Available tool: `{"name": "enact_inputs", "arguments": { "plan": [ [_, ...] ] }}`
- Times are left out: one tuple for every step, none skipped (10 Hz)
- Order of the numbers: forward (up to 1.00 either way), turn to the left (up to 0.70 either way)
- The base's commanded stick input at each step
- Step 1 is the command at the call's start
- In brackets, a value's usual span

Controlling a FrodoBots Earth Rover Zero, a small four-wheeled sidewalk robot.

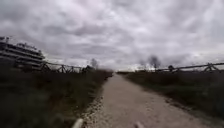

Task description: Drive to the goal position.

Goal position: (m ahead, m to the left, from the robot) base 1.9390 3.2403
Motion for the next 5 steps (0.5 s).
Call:
{"name": "enact_inputs", "arguments": {
  "plan": [
    [0.7,0.0],
    [0.7,0.0],
    [0.7,0.0],
    [0.7,0.0],
    [0.7,0.0]
  ]
}}
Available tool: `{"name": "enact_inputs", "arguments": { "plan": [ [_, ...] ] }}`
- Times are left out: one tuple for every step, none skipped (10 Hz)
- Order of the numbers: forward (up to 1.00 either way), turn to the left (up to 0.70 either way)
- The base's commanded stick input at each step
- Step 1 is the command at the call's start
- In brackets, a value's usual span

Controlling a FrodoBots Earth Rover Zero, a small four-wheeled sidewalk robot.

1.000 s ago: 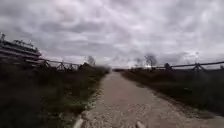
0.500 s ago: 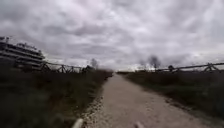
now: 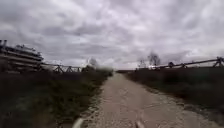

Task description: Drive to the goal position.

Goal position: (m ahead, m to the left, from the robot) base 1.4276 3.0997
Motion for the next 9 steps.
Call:
{"name": "enact_inputs", "arguments": {
  "plan": [
    [0.7,0.0],
    [0.7,0.0],
    [0.7,0.0],
    [0.7,0.0],
    [0.7,-0.03],
    [0.7,-0.14],
    [0.7,-0.27],
    [0.7,-0.22],
    [0.7,0.0]
  ]
}}
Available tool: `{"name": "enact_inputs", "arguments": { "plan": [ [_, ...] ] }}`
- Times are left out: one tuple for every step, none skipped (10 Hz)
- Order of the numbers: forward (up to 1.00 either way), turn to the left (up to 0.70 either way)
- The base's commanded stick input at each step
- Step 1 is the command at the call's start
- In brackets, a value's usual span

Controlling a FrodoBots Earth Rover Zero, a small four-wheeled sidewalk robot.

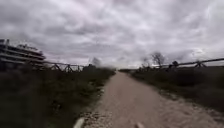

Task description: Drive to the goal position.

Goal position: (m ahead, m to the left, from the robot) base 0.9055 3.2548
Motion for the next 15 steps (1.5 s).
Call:
{"name": "enact_inputs", "arguments": {
  "plan": [
    [0.7,0.0],
    [0.7,0.0],
    [0.7,0.0],
    [0.7,0.0],
    [0.7,0.0],
    [0.7,0.0],
    [0.7,0.0],
    [0.7,0.0],
    [0.7,0.0],
    [0.7,0.0],
    [0.7,0.0],
    [0.7,0.0],
    [0.7,0.0],
    [0.7,0.0],
    [0.7,0.0]
  ]
}}
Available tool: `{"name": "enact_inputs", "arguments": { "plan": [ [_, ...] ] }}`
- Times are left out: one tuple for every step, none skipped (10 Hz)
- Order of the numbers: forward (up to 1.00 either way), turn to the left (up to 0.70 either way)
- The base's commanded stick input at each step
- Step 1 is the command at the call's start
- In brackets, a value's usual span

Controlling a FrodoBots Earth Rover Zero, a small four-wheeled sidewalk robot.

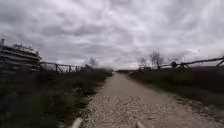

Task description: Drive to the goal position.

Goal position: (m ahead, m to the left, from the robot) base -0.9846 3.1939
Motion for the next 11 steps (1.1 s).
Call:
{"name": "enact_inputs", "arguments": {
  "plan": [
    [0.7,0.0],
    [0.7,0.0],
    [0.7,0.0],
    [0.7,0.0],
    [0.7,0.0],
    [0.7,0.0],
    [0.7,0.0],
    [0.7,-0.2],
    [0.7,-0.35],
    [0.7,-0.14],
    [0.7,0.0]
  ]
}}
